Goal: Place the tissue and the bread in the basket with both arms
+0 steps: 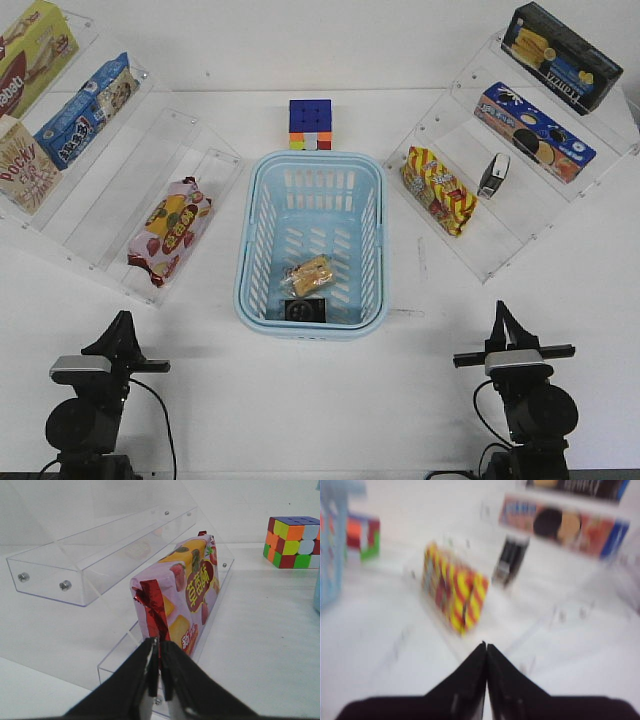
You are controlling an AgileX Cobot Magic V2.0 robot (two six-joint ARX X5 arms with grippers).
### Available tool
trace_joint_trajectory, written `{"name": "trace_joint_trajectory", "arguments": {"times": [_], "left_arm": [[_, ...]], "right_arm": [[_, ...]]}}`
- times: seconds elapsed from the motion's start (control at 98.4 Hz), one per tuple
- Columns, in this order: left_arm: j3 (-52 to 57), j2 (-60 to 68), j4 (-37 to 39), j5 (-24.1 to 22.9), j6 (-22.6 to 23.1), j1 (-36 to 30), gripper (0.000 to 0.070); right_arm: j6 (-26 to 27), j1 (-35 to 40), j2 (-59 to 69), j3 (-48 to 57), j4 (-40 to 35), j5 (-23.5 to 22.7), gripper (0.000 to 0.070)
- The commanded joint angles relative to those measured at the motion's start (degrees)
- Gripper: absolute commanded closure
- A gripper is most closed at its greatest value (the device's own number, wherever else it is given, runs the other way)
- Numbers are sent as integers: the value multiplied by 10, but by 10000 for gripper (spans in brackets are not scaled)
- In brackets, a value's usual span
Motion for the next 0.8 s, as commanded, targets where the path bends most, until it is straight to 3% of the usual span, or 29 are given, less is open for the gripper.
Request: {"name": "trace_joint_trajectory", "arguments": {"times": [0.0,0.142,0.224,0.793], "left_arm": [[-11,-1,9,1,3,0,699],[-11,-1,8,1,3,0,699],[-11,-1,9,1,3,0,699],[-11,-1,9,1,3,0,699]], "right_arm": [[-2,-6,-22,-6,-21,1,700],[26,-12,-82,-6,-117,1,700],[48,-12,-80,-6,-113,6,700],[50,-11,-80,-5,-99,4,700]]}}
